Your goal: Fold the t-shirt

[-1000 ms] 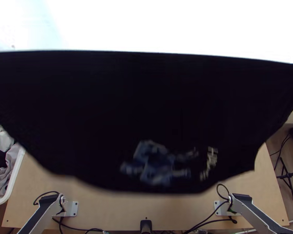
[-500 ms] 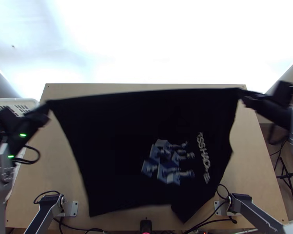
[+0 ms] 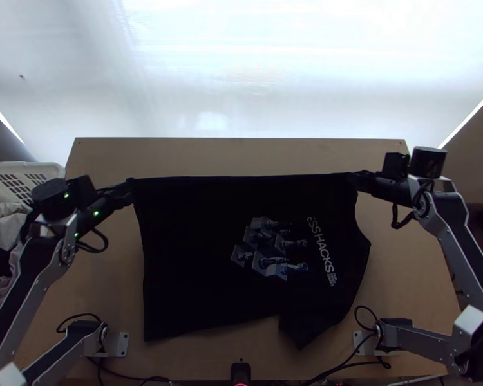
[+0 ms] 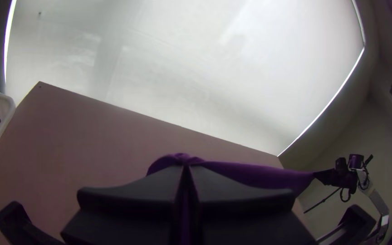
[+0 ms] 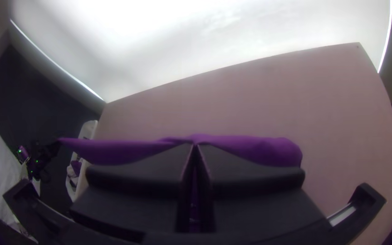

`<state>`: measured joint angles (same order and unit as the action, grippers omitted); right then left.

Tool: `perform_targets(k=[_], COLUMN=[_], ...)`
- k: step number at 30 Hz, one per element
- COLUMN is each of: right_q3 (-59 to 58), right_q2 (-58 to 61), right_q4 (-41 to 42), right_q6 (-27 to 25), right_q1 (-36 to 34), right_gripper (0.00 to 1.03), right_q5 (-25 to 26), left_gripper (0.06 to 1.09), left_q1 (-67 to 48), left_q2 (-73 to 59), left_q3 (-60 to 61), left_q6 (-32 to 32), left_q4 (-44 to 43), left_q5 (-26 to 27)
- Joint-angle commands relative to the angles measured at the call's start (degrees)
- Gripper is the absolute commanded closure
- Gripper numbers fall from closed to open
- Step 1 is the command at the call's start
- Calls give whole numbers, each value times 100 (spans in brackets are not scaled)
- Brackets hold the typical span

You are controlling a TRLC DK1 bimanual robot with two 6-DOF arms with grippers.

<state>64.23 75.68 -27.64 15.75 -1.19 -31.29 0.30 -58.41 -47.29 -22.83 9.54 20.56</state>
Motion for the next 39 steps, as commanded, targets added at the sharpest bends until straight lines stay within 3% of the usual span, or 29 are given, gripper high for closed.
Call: perform_targets(k=[1,15,22,31,39], right_q3=[-24,1540,1909,2577,2648], right_q2=[492,2408,2935,3700,3998], right_q4=[452,769,769,619,136], right_q6=[42,104,95,104,-142], right_q1=[225,251,488,497,523], right_gripper=[100,100,100,100,100], right_q5=[79,281,308,721,817], left_gripper=[105,105,105,105,105], left_q1=[-38,190,173,243,155], left_q2=[-1313,-3756,-4020,-4416,-4600], left_q3=[-281,-2267,-2329,-2417,-2346], left_q6=[218,402,437,543,894], left_q4=[-646,-919,-919,-884,-392], left_q5=[19,-25,-25,-324,-597])
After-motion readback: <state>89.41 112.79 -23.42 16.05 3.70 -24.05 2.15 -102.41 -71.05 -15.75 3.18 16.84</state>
